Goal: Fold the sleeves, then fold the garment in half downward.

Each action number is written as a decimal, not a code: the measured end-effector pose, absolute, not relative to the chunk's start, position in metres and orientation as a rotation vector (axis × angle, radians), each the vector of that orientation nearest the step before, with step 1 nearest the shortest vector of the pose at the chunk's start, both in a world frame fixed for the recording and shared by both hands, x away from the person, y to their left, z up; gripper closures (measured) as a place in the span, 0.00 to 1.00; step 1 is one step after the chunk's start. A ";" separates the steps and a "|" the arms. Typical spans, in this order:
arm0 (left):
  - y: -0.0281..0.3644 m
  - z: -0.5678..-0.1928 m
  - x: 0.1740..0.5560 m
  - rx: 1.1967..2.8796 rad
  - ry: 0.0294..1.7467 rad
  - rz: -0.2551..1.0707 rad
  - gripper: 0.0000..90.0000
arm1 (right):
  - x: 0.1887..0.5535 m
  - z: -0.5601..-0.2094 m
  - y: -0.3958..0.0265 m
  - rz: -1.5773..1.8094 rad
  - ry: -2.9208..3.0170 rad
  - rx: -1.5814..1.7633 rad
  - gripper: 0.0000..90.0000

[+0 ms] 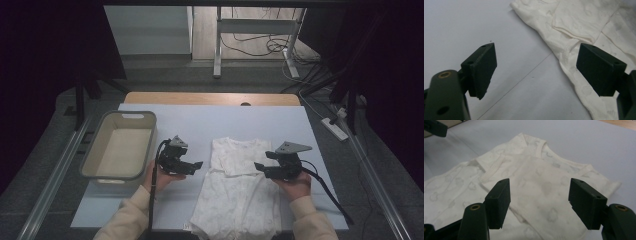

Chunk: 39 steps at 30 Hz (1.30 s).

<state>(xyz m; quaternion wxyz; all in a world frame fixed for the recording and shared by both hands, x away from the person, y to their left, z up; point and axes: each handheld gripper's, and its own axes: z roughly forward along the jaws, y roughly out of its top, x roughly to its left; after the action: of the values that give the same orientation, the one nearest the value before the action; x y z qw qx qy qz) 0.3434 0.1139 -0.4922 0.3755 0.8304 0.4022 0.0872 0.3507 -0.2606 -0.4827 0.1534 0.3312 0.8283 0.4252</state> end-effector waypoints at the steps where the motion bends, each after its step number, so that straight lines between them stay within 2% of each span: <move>1: 0.114 -0.491 0.343 2.130 1.024 0.233 0.19 | 0.348 -0.484 -0.264 1.211 2.377 0.947 0.38; 9: 0.114 -0.482 0.348 2.107 1.013 0.250 0.19 | 0.353 -0.483 -0.284 1.242 2.343 0.996 0.38; 23: 0.096 -0.474 0.364 2.140 0.962 0.220 0.19 | 0.364 -0.486 -0.288 1.223 2.345 1.001 0.38; 39: 0.073 -0.484 0.388 2.176 0.961 0.198 0.18 | 0.383 -0.486 -0.283 1.198 2.352 1.011 0.38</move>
<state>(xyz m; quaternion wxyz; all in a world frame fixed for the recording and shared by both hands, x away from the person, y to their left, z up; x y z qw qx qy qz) 0.3880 0.0735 -0.4837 0.3684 0.8476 0.3741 0.0772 0.3834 -0.2829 -0.4864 0.1568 0.3531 0.8219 0.4187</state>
